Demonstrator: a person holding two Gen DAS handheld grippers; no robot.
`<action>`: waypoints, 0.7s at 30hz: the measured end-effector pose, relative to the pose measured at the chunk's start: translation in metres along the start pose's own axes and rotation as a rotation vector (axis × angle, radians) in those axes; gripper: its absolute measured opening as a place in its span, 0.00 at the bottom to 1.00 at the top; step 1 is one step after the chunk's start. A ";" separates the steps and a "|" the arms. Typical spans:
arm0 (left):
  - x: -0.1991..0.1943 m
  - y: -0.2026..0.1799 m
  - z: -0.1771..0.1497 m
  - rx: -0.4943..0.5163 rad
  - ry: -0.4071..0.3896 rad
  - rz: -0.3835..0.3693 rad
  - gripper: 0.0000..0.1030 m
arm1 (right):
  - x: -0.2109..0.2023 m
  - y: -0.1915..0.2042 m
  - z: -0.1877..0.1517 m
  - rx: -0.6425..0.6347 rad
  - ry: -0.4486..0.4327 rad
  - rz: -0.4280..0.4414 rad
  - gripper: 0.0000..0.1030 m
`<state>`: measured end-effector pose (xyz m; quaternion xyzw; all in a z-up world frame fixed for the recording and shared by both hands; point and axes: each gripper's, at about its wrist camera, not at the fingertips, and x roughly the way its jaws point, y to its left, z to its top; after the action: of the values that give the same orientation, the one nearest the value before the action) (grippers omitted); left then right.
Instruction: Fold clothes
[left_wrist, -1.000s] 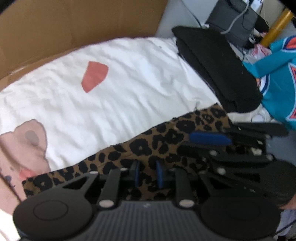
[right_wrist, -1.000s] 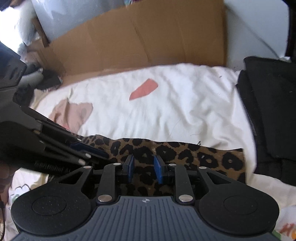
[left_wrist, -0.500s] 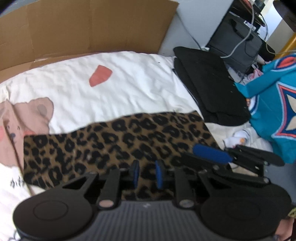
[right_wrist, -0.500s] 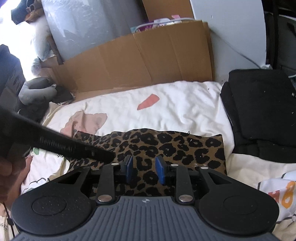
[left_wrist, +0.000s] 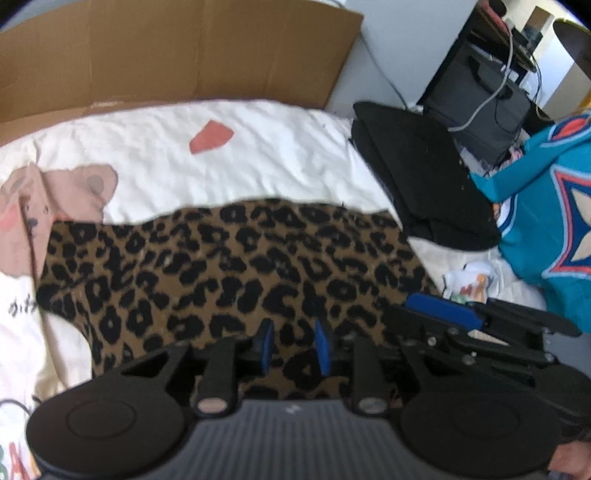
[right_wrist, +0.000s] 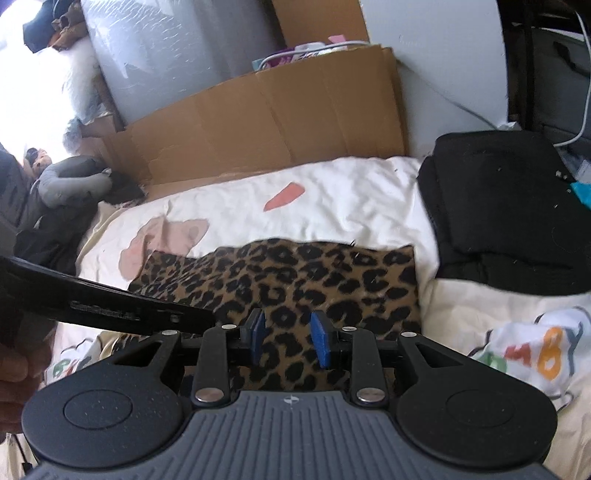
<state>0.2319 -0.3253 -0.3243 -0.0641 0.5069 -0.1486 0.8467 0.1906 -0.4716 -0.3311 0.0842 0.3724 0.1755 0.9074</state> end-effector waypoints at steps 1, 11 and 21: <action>0.003 0.001 -0.003 -0.004 0.008 -0.001 0.25 | 0.003 0.002 -0.003 -0.007 0.016 0.004 0.33; 0.002 0.002 -0.024 -0.044 0.018 0.018 0.25 | 0.018 -0.007 -0.025 0.021 0.131 -0.017 0.33; 0.002 -0.030 -0.039 -0.015 0.038 -0.061 0.26 | 0.000 -0.028 -0.034 0.051 0.124 -0.089 0.33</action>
<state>0.1935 -0.3526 -0.3368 -0.0829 0.5217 -0.1717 0.8315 0.1736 -0.4964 -0.3634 0.0796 0.4355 0.1302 0.8872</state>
